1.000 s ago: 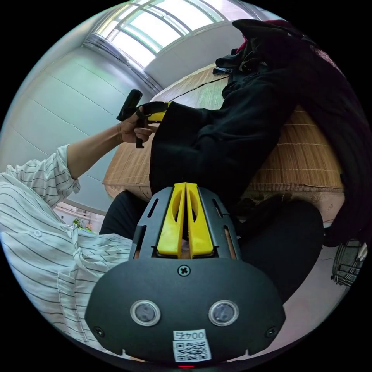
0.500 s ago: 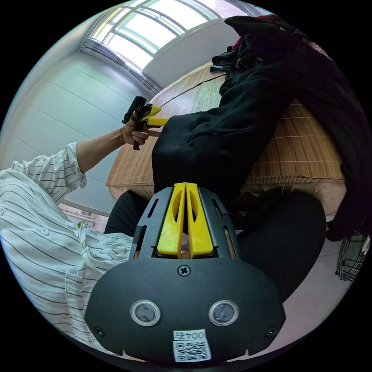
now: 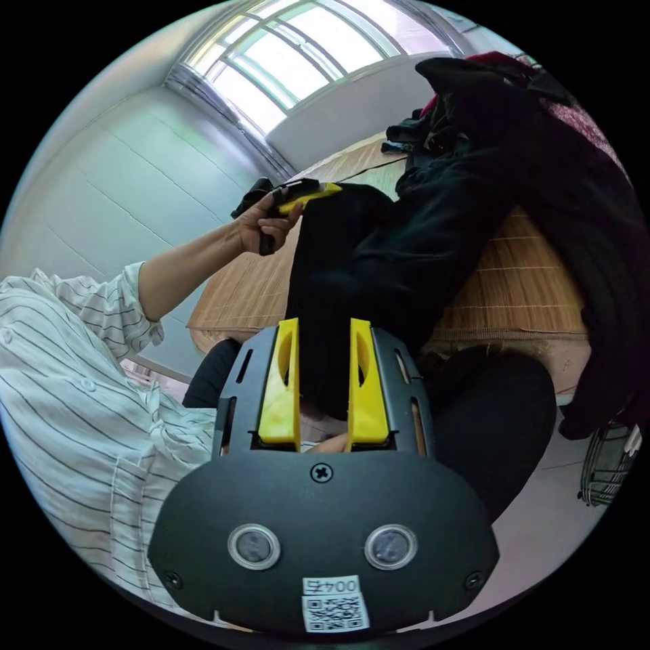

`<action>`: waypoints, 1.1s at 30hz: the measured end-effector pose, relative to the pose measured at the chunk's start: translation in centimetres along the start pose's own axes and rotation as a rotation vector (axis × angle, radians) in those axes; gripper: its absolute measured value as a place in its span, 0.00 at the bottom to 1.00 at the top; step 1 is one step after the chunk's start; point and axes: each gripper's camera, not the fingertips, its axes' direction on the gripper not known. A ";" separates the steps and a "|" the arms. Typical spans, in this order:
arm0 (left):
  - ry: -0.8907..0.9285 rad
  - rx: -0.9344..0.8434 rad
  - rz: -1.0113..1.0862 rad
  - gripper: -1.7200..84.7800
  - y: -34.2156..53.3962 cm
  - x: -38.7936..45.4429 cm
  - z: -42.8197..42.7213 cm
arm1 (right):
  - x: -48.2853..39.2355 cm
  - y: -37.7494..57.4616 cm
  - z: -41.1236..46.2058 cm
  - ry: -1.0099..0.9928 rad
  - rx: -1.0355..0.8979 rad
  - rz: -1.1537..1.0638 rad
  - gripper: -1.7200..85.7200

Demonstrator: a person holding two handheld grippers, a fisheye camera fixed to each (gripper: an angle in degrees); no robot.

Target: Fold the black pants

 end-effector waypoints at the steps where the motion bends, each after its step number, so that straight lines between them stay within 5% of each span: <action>1: -0.002 0.023 0.043 0.05 1.1 3.0 0.3 | 0.2 0.4 -0.7 0.004 0.023 -0.005 0.16; 14: -0.011 0.242 0.499 0.03 9.7 41.4 3.8 | 4.3 3.5 -6.4 -0.111 0.200 0.022 0.20; 20: -0.055 0.346 0.484 0.04 13.8 48.9 6.1 | 8.9 1.6 -5.0 -0.425 0.206 0.121 0.21; 24: -0.046 0.379 0.420 0.04 16.6 50.8 7.9 | 9.7 -0.6 -3.8 -0.406 0.208 0.074 0.23; 33: -0.038 0.402 0.392 0.05 23.9 56.9 11.9 | 16.2 -5.8 2.4 -0.901 0.293 0.437 0.29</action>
